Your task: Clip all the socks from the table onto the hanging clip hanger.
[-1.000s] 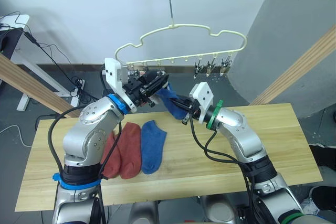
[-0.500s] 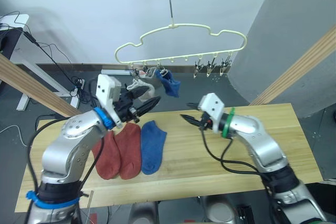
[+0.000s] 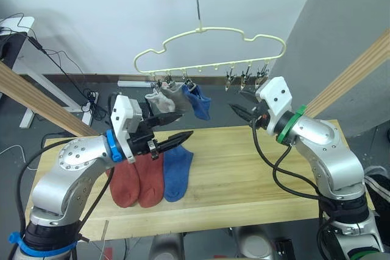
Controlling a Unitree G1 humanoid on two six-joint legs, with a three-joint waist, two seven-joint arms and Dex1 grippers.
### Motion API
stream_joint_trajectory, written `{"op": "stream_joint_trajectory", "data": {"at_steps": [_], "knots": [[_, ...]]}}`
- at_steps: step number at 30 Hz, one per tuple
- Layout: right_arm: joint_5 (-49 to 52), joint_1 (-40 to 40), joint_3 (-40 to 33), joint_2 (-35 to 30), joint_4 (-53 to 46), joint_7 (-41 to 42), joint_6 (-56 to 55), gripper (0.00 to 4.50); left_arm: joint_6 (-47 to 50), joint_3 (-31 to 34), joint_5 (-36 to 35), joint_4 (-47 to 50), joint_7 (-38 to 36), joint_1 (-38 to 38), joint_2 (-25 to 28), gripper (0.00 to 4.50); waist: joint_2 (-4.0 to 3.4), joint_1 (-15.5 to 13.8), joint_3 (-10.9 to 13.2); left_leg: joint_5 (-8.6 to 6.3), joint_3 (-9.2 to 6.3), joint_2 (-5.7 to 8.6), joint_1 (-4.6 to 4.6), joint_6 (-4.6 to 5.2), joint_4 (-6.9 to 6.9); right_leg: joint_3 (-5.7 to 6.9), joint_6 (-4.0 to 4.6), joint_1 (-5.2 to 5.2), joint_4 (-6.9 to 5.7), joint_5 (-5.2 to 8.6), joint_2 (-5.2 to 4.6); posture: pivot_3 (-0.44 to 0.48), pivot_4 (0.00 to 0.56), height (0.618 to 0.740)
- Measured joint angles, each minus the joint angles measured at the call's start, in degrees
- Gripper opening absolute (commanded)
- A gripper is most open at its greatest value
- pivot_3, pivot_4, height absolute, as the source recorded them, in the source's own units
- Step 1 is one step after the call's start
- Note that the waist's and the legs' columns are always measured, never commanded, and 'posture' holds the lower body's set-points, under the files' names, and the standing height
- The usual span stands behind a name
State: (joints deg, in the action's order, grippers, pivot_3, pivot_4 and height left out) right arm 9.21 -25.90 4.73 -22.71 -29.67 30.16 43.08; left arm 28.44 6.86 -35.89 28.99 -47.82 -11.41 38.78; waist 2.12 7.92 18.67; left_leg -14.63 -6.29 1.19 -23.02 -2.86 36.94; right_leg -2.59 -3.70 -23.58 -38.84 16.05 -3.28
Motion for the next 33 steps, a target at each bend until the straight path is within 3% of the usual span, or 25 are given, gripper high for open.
{"op": "stream_joint_trajectory", "data": {"at_steps": [9,33], "knots": [[1.26,-3.50,-0.20,2.88,-0.58,-3.75,1.28,2.06,0.29,-1.03,-1.17,-0.16,-0.24,-2.89,-0.36,2.73,0.00,0.15,0.00,0.00,0.00,-0.01,0.00,0.00,0.01,0.01,0.00,-0.01,-0.02,0.00,0.02,-0.233,0.288,0.740],[1.02,-10.29,2.17,10.15,8.76,-8.86,-0.68,2.06,0.12,-2.46,-0.96,-0.62,-0.29,-3.80,-0.75,2.73,-0.01,0.17,-0.02,0.02,0.02,-0.01,0.00,-0.02,0.04,-0.01,0.02,-0.05,-0.11,-0.01,0.02,-0.221,0.269,0.740]]}}
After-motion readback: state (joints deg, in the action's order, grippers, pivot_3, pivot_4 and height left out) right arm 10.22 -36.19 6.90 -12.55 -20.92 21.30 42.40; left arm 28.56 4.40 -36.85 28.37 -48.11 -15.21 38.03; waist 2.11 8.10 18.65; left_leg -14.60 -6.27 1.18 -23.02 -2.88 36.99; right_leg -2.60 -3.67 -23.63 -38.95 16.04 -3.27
